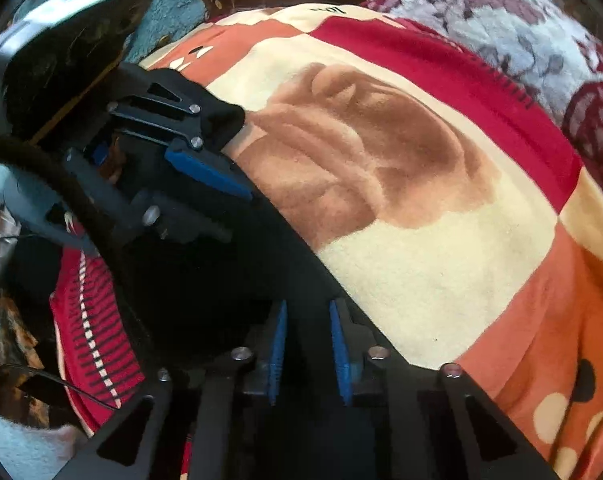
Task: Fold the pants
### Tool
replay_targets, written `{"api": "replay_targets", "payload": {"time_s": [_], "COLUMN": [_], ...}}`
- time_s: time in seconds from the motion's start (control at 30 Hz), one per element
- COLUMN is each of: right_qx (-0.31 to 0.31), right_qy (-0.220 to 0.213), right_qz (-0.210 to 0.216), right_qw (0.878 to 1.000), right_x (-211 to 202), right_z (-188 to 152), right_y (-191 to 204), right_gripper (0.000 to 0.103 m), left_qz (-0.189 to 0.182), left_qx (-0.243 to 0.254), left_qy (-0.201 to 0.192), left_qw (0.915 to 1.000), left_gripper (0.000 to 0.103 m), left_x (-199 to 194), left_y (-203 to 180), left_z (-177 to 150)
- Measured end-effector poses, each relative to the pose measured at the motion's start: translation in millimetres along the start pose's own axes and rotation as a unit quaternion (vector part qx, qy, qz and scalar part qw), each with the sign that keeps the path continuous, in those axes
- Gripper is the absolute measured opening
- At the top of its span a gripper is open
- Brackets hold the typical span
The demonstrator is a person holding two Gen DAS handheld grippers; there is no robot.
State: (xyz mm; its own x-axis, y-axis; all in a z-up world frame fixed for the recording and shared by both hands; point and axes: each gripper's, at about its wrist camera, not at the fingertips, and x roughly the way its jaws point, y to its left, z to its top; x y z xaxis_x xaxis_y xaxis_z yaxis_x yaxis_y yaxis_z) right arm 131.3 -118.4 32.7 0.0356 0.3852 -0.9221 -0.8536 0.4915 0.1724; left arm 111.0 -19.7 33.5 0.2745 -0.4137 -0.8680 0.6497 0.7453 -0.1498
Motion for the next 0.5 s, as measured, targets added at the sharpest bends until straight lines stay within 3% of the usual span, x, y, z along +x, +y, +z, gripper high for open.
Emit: {"api": "replay_targets", "payload": {"time_s": [0.23, 0.5], "right_qx": [-0.017, 0.018], "right_qy": [-0.017, -0.012], "right_qz": [-0.049, -0.035], "right_qw": [0.999, 0.999], "right_x": [-17.4, -0.8], "right_z": [8.6, 1.0], "right_y": [8.0, -6.5], "right_gripper": [0.008, 0.009], "left_qz": [0.026, 0.035], "left_qx": [0.002, -0.020], "left_qy": [-0.022, -0.008], "left_qw": [0.9994, 0.9991], "left_gripper": [0.008, 0.009], "left_x": [-10.3, 3.7], "left_y": [-4.3, 0.2], "left_z": [8.1, 6.3]}}
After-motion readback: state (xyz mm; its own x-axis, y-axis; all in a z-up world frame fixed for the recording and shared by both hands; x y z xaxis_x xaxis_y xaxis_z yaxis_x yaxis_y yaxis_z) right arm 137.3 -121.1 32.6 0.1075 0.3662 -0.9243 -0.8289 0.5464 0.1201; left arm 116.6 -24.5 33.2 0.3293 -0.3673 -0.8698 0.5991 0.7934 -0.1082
